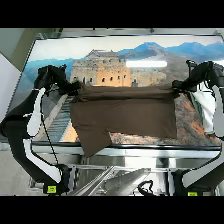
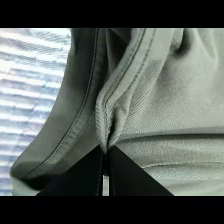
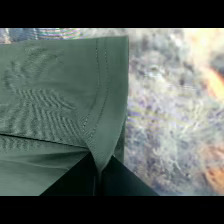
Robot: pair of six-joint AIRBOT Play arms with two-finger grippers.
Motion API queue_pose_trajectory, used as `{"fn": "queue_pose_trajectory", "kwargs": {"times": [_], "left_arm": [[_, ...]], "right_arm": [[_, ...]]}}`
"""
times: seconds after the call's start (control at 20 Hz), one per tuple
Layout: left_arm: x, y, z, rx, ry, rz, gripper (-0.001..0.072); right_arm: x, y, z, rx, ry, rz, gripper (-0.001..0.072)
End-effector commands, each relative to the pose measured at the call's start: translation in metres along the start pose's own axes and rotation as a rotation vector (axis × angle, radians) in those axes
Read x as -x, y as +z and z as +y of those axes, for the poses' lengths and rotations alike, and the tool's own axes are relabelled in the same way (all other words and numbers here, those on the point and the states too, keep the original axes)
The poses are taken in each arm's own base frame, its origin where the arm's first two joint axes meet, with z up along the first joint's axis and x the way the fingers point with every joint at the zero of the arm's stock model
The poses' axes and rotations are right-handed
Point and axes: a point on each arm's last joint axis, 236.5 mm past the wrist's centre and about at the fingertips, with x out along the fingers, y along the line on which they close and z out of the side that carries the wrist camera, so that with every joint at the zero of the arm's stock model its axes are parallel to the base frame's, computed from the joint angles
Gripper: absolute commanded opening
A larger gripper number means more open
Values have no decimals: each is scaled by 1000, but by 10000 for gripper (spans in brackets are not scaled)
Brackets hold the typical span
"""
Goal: Fold the shirts.
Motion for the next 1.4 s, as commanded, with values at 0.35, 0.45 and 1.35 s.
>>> {"fn": "queue_pose_trajectory", "kwargs": {"times": [0.35,0.45,1.35], "left_arm": [[0,3,-1,11,-1,-14,19],[0,6,-1,17,-2,-28,19],[-1,17,-10,-24,70,-98,624]], "right_arm": [[-22,-9,12,-54,14,53,20],[-22,-7,9,-78,-4,45,19],[-19,-7,16,-102,-23,43,400]]}}
